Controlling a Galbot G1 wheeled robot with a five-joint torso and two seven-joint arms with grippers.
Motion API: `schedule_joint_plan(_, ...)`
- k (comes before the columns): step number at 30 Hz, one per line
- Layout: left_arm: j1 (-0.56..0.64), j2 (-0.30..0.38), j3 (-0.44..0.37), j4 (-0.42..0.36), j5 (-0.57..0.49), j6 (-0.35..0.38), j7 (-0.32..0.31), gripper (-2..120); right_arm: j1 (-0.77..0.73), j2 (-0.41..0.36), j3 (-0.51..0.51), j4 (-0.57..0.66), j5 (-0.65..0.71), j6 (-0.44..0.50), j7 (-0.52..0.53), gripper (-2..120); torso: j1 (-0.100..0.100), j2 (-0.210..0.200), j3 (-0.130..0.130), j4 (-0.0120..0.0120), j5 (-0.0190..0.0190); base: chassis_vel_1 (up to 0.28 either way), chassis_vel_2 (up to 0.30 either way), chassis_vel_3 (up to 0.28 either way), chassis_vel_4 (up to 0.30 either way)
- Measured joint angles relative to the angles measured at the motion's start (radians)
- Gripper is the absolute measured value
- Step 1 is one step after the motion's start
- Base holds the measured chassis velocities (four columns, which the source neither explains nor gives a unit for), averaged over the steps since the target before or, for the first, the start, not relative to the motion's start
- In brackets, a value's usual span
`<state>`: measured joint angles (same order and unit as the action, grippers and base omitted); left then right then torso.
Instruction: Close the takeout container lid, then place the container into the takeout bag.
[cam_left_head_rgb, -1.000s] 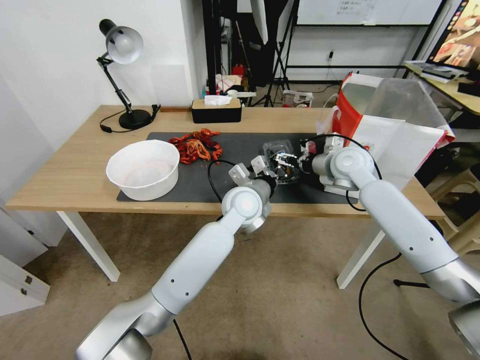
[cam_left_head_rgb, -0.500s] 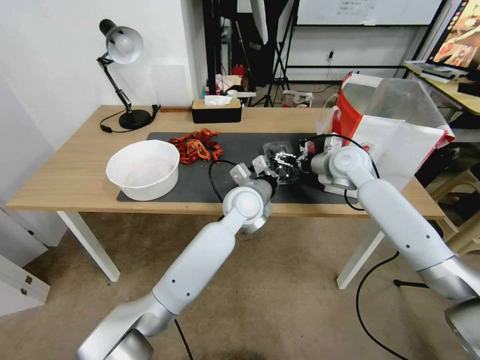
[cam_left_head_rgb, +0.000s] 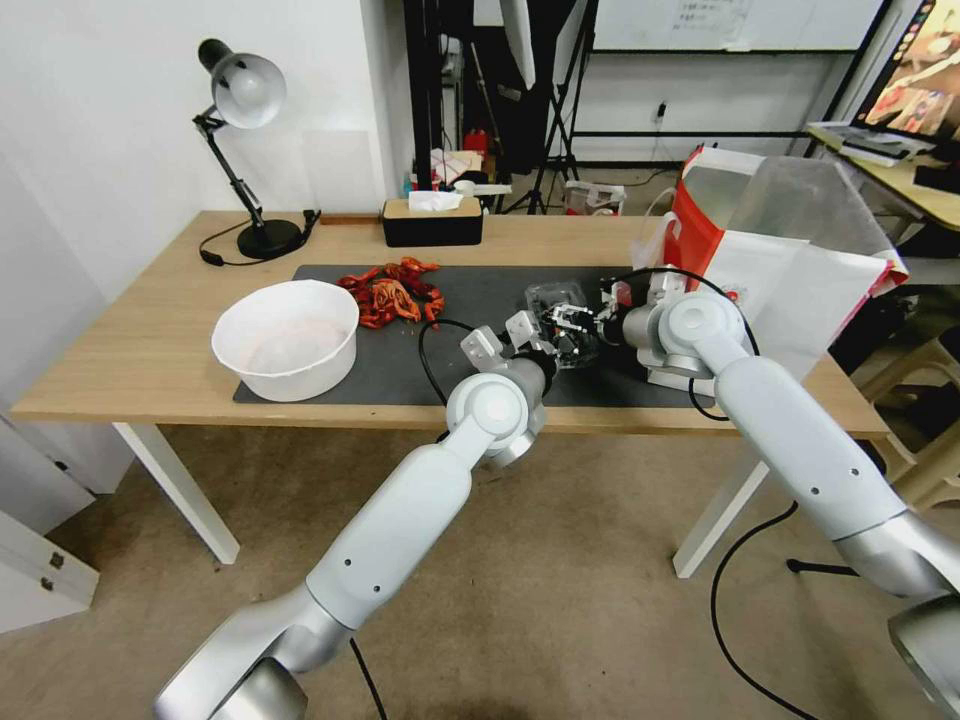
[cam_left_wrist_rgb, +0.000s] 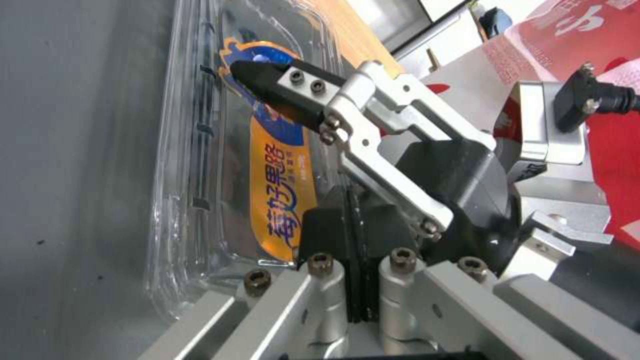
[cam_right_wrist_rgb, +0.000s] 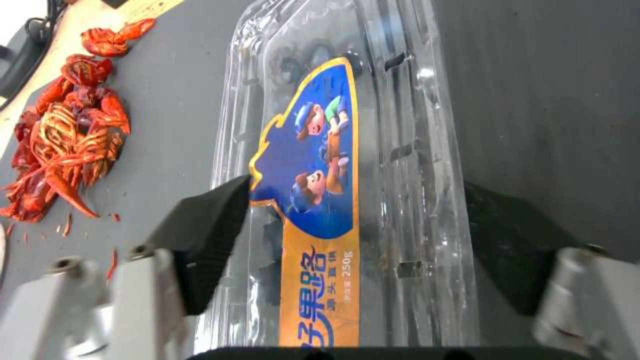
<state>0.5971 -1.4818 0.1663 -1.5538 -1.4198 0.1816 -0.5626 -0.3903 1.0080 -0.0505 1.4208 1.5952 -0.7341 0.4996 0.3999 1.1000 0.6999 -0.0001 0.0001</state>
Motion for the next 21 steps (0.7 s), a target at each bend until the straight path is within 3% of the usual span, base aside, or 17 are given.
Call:
schedule_joint_plan(10,0.000,0.001,0.000,-0.002,0.000,0.000,0.000,0,0.000,-0.003,-0.001,0.007,0.009,0.000,0.004,43,0.000,0.000,0.000,0.0003,0.0001,0.000,0.000,0.000,0.000)
schedule_joint_plan(11,0.000,0.000,0.001,-0.003,0.000,0.000,0.000,0,-0.002,-0.003,0.002,0.008,0.009,0.000,0.005,34,0.000,0.000,0.000,0.0003,0.0000,0.000,0.000,0.000,0.000)
schedule_joint_plan(13,0.000,0.000,0.001,-0.004,0.000,0.000,-0.001,0,-0.004,-0.003,0.003,0.009,0.009,0.000,0.005,30,0.000,0.000,0.000,0.0002,0.0001,0.000,0.000,0.000,0.000)
schedule_joint_plan(19,0.001,-0.001,0.002,-0.006,0.000,0.001,-0.003,0,-0.009,-0.002,0.007,0.013,0.009,0.000,0.006,5,0.000,0.000,0.000,0.0002,-0.0002,0.000,0.000,0.000,0.000)
schedule_joint_plan(21,0.001,-0.001,0.002,-0.006,0.000,0.001,-0.003,0,-0.009,-0.002,0.008,0.013,0.009,0.000,0.007,3,0.000,0.000,0.000,0.0002,-0.0002,0.000,0.000,0.000,0.000)
